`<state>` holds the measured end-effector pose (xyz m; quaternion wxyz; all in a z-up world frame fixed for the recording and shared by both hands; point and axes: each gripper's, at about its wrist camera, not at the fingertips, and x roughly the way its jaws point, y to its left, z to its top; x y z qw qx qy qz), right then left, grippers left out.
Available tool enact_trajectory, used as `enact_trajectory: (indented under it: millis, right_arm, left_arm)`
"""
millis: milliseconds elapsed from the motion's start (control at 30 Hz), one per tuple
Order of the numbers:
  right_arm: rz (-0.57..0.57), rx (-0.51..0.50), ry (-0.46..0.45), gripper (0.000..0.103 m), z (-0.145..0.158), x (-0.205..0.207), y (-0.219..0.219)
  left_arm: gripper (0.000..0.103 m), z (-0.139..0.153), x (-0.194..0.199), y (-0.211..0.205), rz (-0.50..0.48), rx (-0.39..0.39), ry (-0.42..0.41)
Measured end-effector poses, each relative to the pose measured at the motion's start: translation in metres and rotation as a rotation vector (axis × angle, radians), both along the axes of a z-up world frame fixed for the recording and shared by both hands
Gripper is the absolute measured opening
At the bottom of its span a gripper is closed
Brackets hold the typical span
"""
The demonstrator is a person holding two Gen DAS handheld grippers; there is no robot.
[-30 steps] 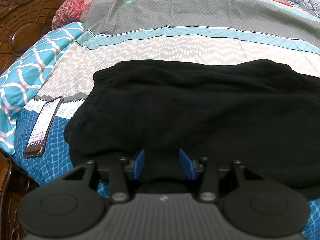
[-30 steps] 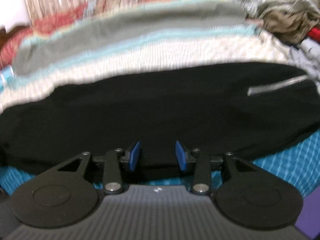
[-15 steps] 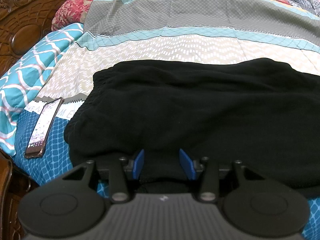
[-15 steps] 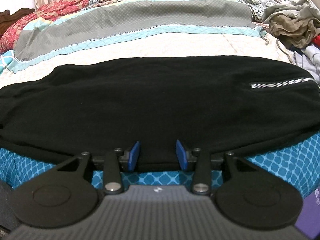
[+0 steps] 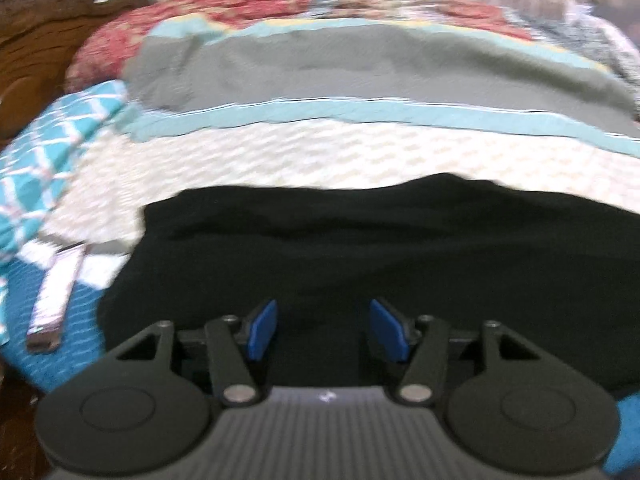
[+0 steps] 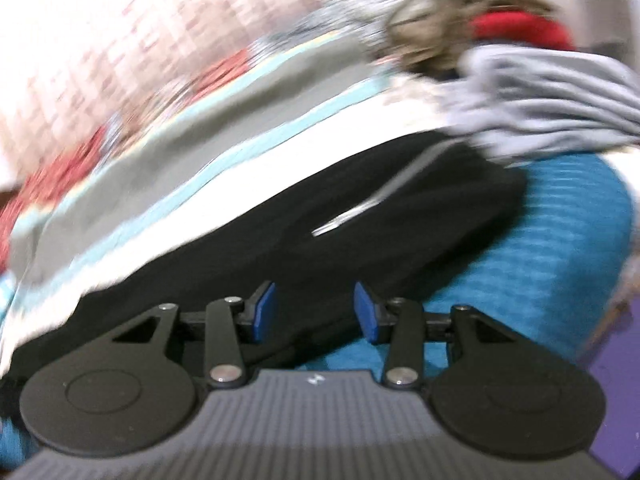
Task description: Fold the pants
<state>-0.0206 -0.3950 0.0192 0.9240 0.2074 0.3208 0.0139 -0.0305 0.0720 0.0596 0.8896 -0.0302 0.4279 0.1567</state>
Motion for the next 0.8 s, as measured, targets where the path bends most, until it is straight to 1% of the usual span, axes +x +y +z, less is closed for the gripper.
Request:
enact_trajectory:
  millis: [100,200,267,367,400,500,633,700,800]
  right_arm:
    - [-0.121,0.044,-0.018,0.047,-0.003,-0.01,-0.036]
    - [-0.194,0.134,-0.028,0.048,-0.012,-0.013,-0.062]
    - [-0.218,0.191,-0.033,0.048,-0.02,-0.011,-0.072]
    - [-0.24,0.267,-0.036,0.049,-0.03,-0.005,-0.086]
    - [-0.24,0.287,-0.031,0.05,-0.035,0.0,-0.092]
    - [-0.243,0.327,-0.024,0.053,-0.044,0.008,-0.096]
    - [-0.236,0.394,-0.049,0.055,-0.047,0.011,-0.101]
    - [-0.229,0.403,-0.058,0.055,-0.045,0.017,-0.101]
    - [-0.203,0.379,-0.054,0.056,-0.045,0.03,-0.104]
  left_arm:
    - [0.055,-0.001,0.012,-0.022,-0.083,-0.057,0.011]
    - [0.055,-0.011,0.024,-0.043,-0.138,-0.104,0.062]
    - [0.054,-0.022,0.031,-0.054,-0.157,-0.111,0.115]
    - [0.055,-0.045,0.039,-0.064,-0.164,-0.101,0.223]
    - [0.055,-0.049,0.038,-0.067,-0.162,-0.092,0.234]
    - [0.055,-0.048,0.038,-0.07,-0.155,-0.083,0.241]
    - [0.055,-0.038,0.041,-0.066,-0.144,-0.127,0.234]
    - [0.055,-0.029,0.044,-0.069,-0.161,-0.132,0.212]
    - [0.055,-0.012,0.055,-0.081,-0.225,-0.137,0.181]
